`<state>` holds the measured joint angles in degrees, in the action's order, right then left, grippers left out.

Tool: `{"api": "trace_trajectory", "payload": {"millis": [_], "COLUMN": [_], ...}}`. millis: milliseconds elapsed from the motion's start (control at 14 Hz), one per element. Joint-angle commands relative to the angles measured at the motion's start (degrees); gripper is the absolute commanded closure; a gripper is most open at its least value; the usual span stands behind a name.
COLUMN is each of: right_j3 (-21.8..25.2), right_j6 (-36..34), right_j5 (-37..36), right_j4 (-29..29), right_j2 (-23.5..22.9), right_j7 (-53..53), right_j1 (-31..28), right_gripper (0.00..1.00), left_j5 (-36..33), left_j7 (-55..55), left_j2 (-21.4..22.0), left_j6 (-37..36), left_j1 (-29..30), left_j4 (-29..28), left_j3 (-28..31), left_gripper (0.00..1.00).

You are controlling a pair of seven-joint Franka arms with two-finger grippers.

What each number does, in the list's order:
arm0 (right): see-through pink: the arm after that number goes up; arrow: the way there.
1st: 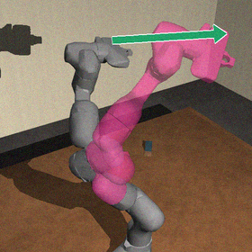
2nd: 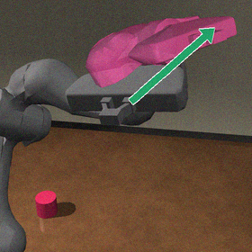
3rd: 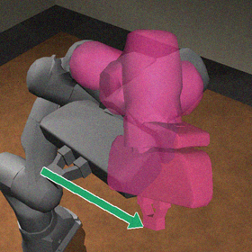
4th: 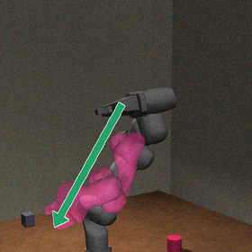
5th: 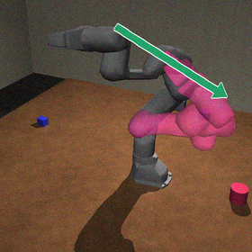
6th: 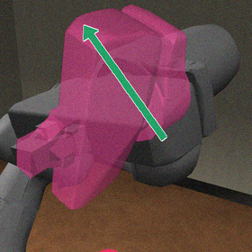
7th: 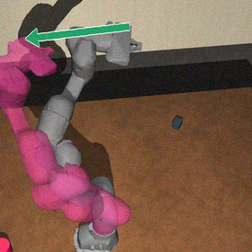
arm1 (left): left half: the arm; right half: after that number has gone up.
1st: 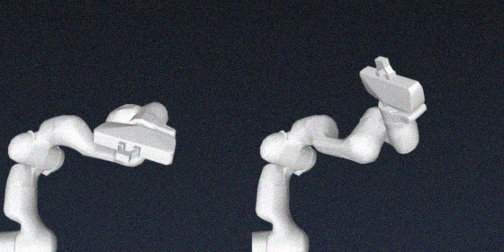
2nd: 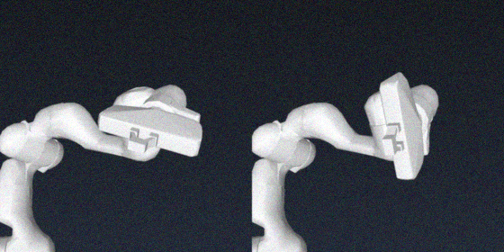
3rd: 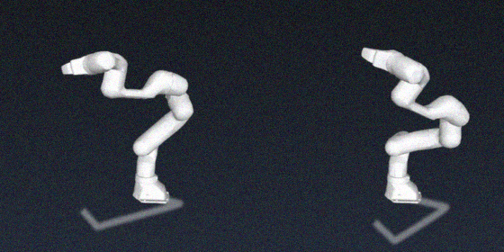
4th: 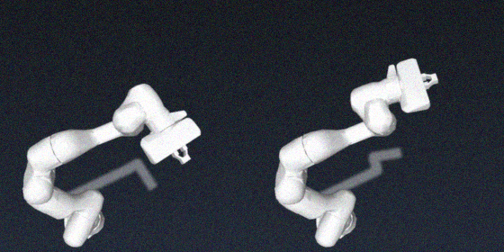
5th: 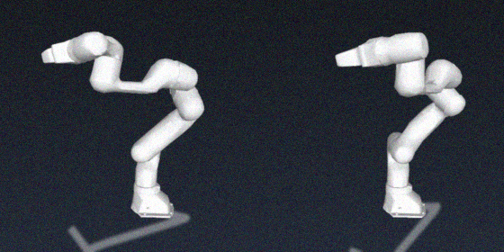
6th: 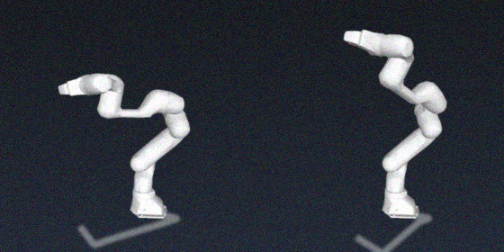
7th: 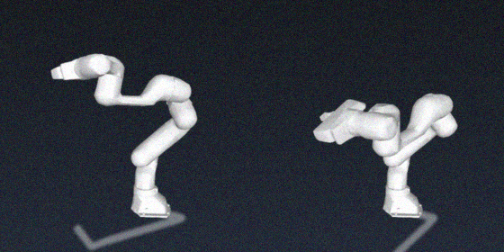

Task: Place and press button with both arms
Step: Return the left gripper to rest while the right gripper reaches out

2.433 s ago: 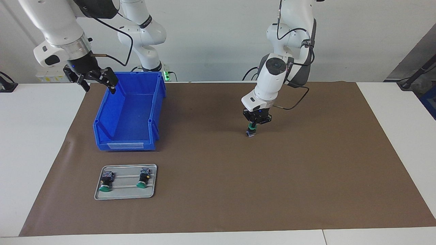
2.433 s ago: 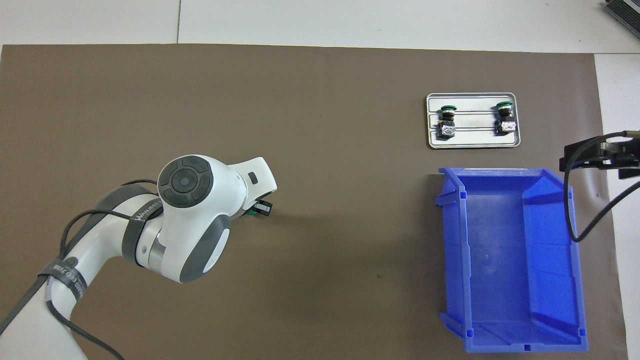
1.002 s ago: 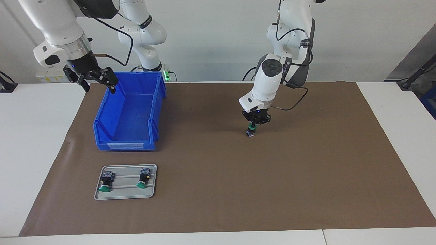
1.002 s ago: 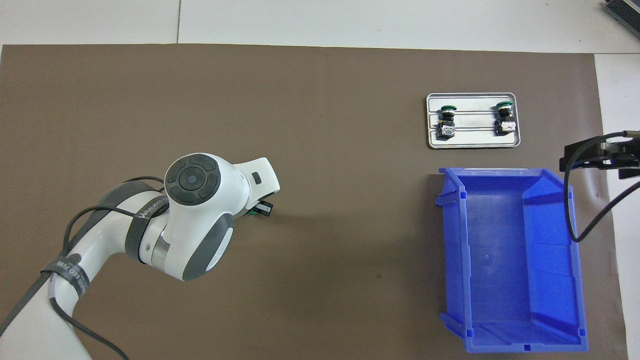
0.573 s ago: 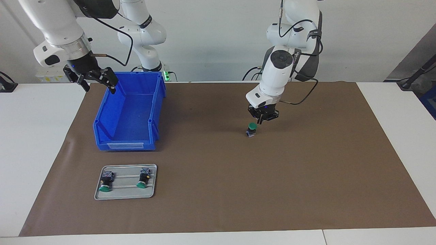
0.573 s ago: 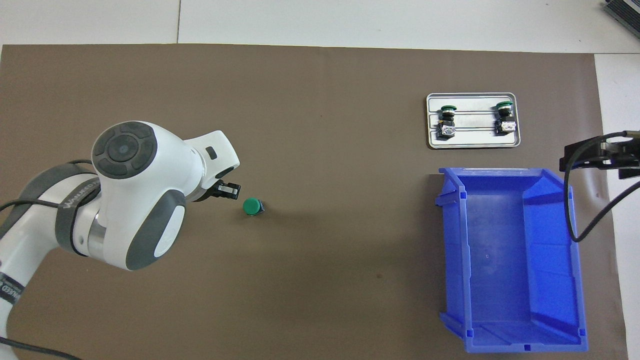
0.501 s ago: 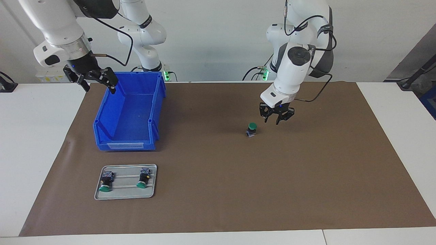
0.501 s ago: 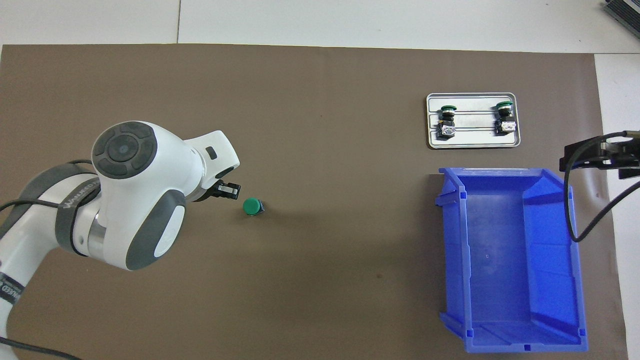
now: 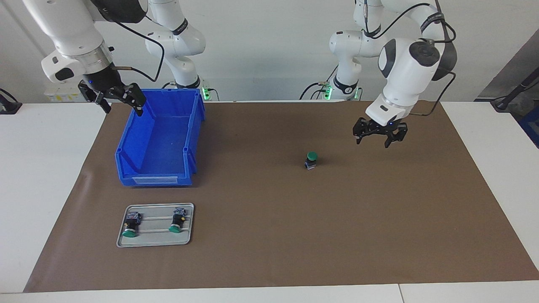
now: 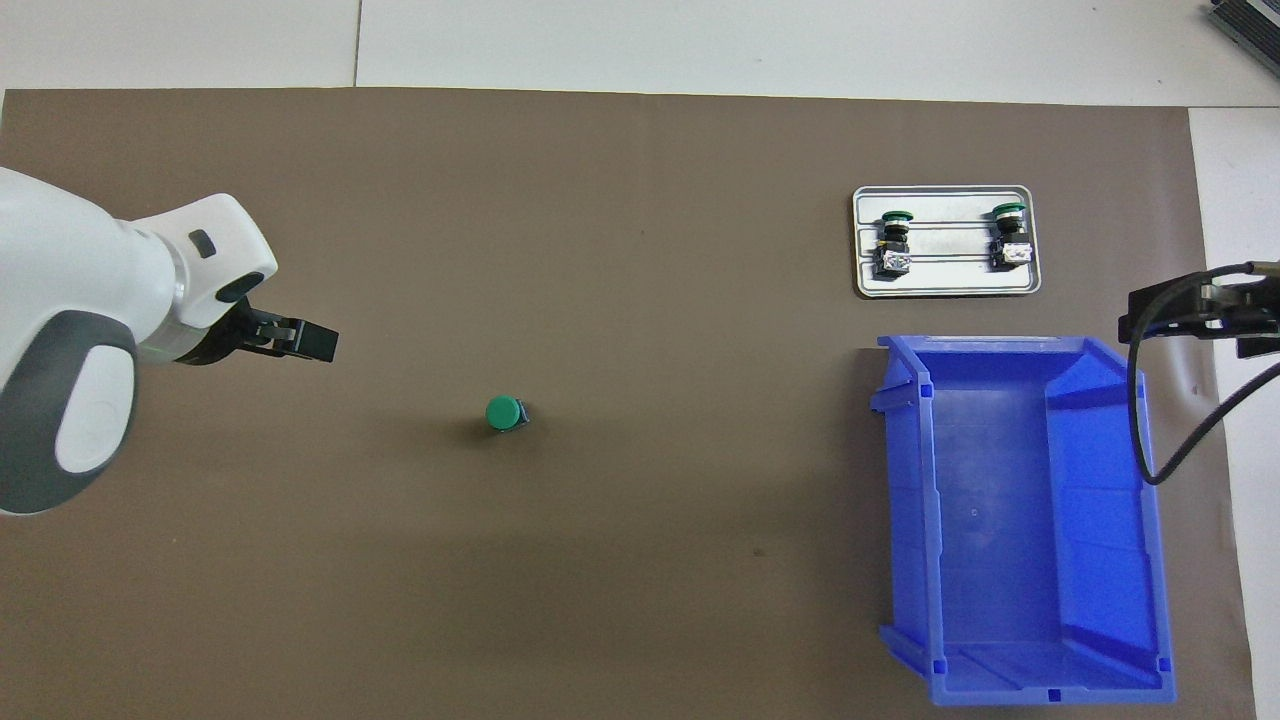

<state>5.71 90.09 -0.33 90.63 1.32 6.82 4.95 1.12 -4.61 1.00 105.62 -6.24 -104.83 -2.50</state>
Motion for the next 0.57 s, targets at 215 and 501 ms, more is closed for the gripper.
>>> {"api": "trace_trajectory", "payload": {"millis": [215,501], "right_j3": [-1.1,-1.4], "right_j6": [4.4,8.6], "right_j5": [1.8,5.3], "right_j4": [1.4,-4.8], "right_j2": [-1.3,-9.6], "right_j7": [5.9,19.9], "right_j1": [7.7,16.3], "right_gripper": [0.00,0.00], "left_j5": [-0.3,-0.2], "left_j7": [-1.6,-1.5], "left_j2": [-2.5,-4.9], "left_j6": [-13.1,-21.7], "left_j1": [4.3,5.2], "left_j4": [14.7,23.9], "left_j3": [-0.5,-0.4], "left_gripper": [0.00,0.00]}}
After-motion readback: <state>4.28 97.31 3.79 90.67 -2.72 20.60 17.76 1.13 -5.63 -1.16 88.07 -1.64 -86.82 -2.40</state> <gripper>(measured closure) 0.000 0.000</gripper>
